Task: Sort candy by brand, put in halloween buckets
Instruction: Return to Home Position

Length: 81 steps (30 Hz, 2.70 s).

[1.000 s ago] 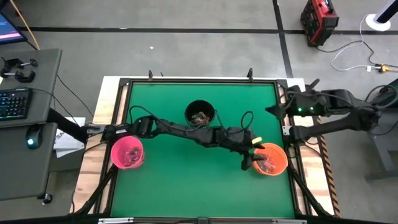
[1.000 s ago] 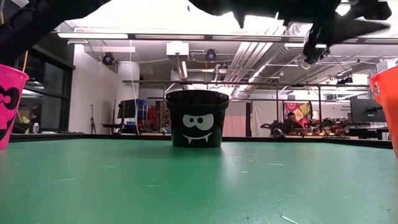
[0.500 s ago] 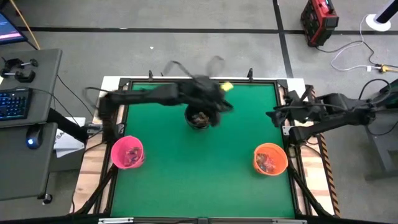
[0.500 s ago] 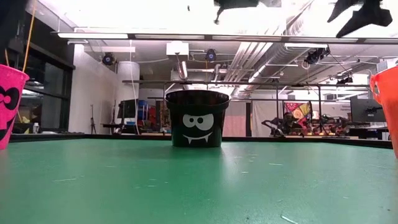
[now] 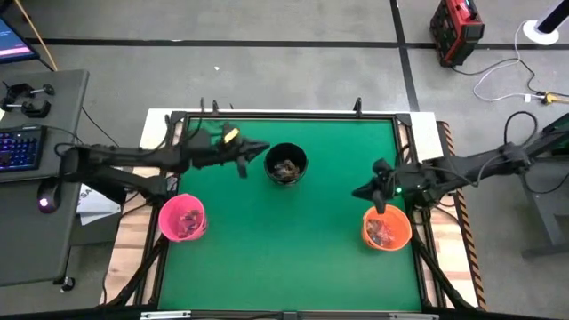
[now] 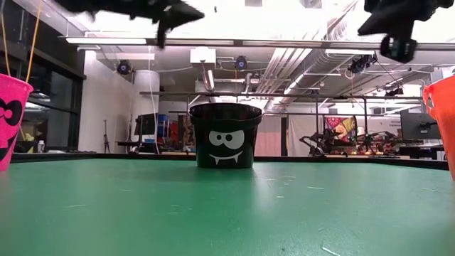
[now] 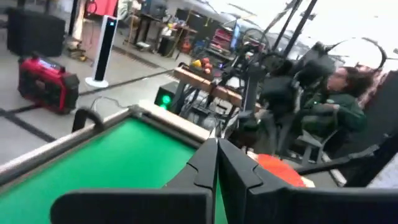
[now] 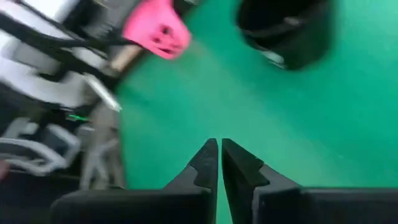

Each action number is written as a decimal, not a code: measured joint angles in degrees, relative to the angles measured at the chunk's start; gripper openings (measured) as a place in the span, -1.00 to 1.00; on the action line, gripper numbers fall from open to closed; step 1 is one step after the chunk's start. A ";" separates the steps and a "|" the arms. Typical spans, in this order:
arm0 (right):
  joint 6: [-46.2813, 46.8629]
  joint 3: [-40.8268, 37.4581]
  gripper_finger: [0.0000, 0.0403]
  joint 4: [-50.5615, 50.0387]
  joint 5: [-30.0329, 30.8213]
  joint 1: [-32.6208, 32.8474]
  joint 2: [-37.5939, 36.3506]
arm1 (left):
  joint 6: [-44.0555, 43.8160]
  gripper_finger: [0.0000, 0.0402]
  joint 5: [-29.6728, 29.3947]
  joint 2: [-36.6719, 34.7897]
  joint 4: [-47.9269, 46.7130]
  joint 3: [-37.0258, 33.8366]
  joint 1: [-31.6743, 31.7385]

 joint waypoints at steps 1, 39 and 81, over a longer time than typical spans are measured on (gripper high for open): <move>-0.43 -0.87 -0.95 3.71 -0.08 0.37 0.48 | -0.80 -1.00 -0.44 -2.14 2.10 -3.72 -0.07; -5.43 -6.90 -1.00 27.48 6.99 7.45 5.01 | -15.28 -1.00 1.41 -41.70 7.73 -40.35 -4.45; -24.04 -37.84 -1.00 37.95 -12.34 -18.81 -20.99 | -15.28 -1.00 1.69 -63.83 -15.33 -40.35 -5.85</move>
